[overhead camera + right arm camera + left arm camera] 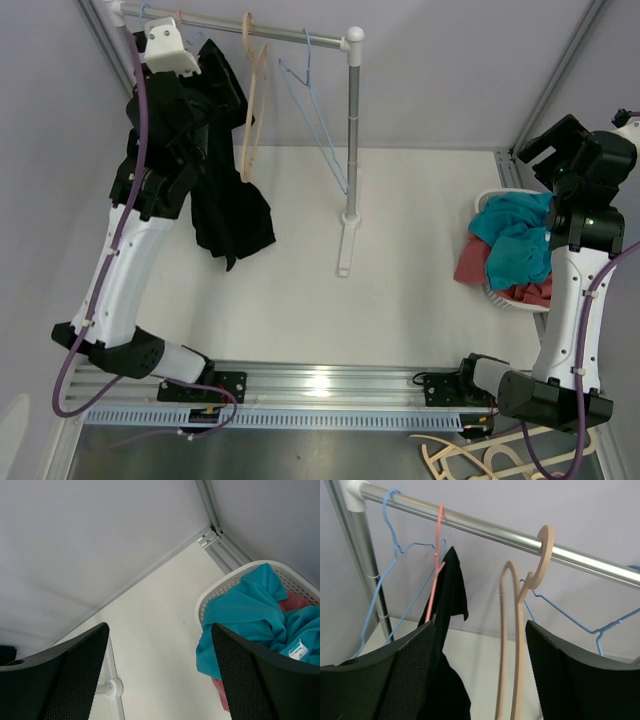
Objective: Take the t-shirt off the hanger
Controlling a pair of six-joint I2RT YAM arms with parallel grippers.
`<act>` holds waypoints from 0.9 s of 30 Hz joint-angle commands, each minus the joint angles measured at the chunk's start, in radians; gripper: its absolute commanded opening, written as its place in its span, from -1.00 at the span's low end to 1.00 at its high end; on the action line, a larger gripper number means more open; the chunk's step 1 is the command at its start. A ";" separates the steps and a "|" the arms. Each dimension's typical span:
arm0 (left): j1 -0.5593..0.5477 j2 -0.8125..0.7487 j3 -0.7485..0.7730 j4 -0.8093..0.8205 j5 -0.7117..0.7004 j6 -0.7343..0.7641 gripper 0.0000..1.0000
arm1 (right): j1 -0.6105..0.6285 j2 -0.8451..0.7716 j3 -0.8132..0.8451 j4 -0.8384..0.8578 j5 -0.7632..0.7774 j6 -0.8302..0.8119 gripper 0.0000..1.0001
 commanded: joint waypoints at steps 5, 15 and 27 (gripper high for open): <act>0.032 -0.072 -0.081 0.045 -0.053 0.079 0.47 | 0.045 -0.013 0.042 -0.026 -0.035 -0.012 0.77; 0.207 0.083 0.062 -0.075 0.063 -0.010 0.35 | 0.045 0.004 0.047 -0.027 -0.058 -0.034 0.82; 0.296 0.339 0.304 -0.142 0.163 -0.046 0.35 | 0.045 0.022 0.027 0.026 -0.059 -0.032 0.84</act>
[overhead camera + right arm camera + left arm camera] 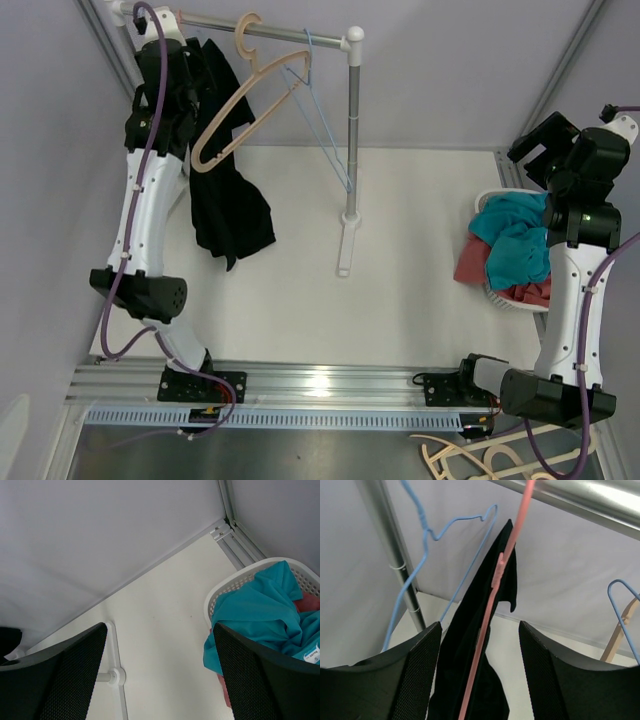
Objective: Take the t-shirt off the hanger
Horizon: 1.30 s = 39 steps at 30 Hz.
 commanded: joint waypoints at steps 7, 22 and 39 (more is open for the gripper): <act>0.025 0.133 0.173 -0.034 0.057 -0.043 0.08 | 0.008 0.025 0.010 0.059 0.001 -0.020 0.84; 0.042 0.133 0.261 -0.050 0.153 -0.108 -0.99 | 0.023 0.006 0.013 0.060 0.012 -0.027 0.84; -0.085 -0.181 0.107 -0.075 0.008 -0.118 -0.99 | 0.134 -0.009 0.034 -0.005 0.004 -0.049 0.84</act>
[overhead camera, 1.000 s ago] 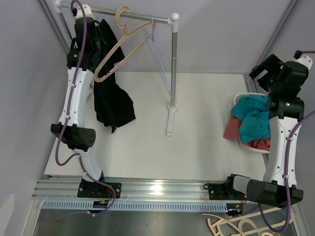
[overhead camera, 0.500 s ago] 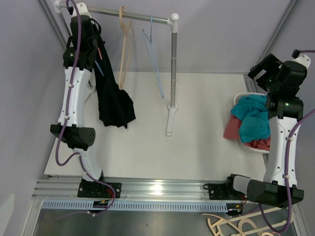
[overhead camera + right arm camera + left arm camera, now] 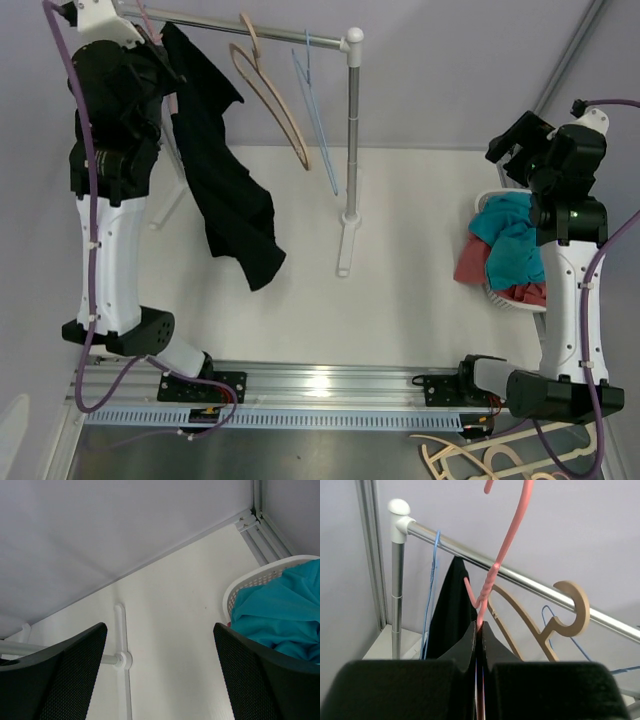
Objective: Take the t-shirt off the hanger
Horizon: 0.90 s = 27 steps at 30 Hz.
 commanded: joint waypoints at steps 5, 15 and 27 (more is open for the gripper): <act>-0.147 -0.189 -0.415 0.022 -0.195 -0.078 -0.99 | 0.272 -0.054 0.025 -0.023 0.080 -0.088 0.82; -0.336 -0.511 -0.827 -0.042 -0.308 -0.248 -0.99 | 0.710 -0.260 -0.200 0.168 0.103 -0.173 0.85; -0.407 -0.517 -0.895 -0.246 -0.484 -0.552 -0.99 | 1.276 -0.245 -0.627 0.573 0.301 -0.253 0.86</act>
